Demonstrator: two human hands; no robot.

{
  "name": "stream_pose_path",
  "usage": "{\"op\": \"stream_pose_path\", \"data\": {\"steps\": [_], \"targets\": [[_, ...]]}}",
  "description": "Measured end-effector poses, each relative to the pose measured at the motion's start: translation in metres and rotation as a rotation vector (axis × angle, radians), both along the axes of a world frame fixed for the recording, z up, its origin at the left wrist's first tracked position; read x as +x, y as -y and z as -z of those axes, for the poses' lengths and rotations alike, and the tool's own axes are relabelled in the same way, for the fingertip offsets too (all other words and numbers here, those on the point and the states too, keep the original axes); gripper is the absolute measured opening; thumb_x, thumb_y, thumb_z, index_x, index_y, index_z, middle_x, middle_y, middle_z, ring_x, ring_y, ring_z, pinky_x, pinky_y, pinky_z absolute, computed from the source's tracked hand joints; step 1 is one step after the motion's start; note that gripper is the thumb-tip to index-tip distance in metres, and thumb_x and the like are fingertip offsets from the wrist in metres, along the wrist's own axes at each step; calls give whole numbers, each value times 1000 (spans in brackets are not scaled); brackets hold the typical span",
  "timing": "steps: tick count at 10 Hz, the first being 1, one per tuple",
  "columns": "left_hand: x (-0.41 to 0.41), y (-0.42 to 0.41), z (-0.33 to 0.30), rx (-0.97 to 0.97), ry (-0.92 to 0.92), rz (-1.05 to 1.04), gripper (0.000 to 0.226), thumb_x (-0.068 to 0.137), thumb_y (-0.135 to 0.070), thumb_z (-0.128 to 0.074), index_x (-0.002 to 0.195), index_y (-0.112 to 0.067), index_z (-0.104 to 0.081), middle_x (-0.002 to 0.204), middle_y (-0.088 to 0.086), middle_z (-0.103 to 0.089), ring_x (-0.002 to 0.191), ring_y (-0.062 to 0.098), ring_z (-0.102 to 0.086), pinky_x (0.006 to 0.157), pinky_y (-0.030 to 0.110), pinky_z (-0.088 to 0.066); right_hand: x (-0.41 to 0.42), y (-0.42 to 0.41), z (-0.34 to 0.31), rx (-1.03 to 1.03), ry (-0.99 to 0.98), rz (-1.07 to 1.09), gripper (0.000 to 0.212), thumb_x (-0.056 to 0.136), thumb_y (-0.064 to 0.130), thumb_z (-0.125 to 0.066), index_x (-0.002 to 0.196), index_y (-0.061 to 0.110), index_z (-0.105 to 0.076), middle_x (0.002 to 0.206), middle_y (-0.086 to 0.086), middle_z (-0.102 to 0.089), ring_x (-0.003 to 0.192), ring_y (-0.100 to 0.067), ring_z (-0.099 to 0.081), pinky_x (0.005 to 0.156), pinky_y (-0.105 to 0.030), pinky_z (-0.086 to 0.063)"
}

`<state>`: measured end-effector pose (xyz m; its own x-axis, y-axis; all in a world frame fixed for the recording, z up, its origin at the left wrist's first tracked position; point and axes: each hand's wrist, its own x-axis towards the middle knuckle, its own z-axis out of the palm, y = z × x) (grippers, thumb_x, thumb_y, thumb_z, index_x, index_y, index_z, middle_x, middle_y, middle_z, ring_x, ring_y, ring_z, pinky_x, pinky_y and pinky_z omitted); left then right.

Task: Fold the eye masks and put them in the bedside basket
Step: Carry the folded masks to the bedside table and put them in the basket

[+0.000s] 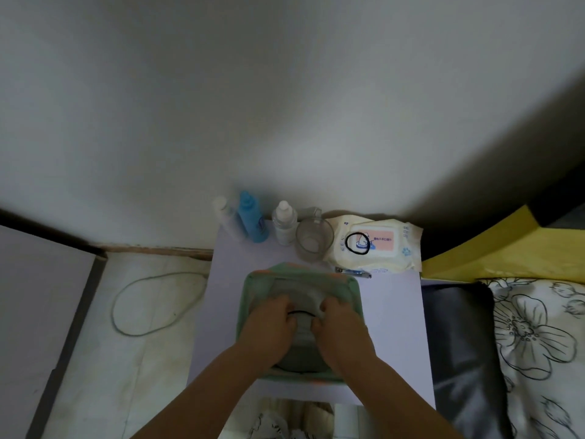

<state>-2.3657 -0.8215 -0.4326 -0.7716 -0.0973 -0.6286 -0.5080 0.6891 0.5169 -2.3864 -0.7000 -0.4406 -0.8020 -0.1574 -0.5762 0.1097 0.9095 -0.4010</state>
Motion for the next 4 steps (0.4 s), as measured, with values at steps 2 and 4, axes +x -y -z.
{"op": "stream_pose_path", "data": {"steps": [2,4], "targets": [[11,-3,-46,-70,-82,-7,19,93,-18,-39,77,-14,-48,81,5,-58,76,15,-49,60,21,-31,7,-12,-45,-45,-39,-58,25,92,27,-43,108,11,-53,110,-10,-63,99,-25,-59,71,-24,-38],[26,-8,-91,-115,-184,-26,27,92,-22,-40,109,-10,-58,111,10,-65,95,21,-59,80,27,-43,18,-24,-89,-1,-102,-194,26,93,21,-41,113,10,-53,116,-9,-62,105,-23,-59,80,-26,-44]]}}
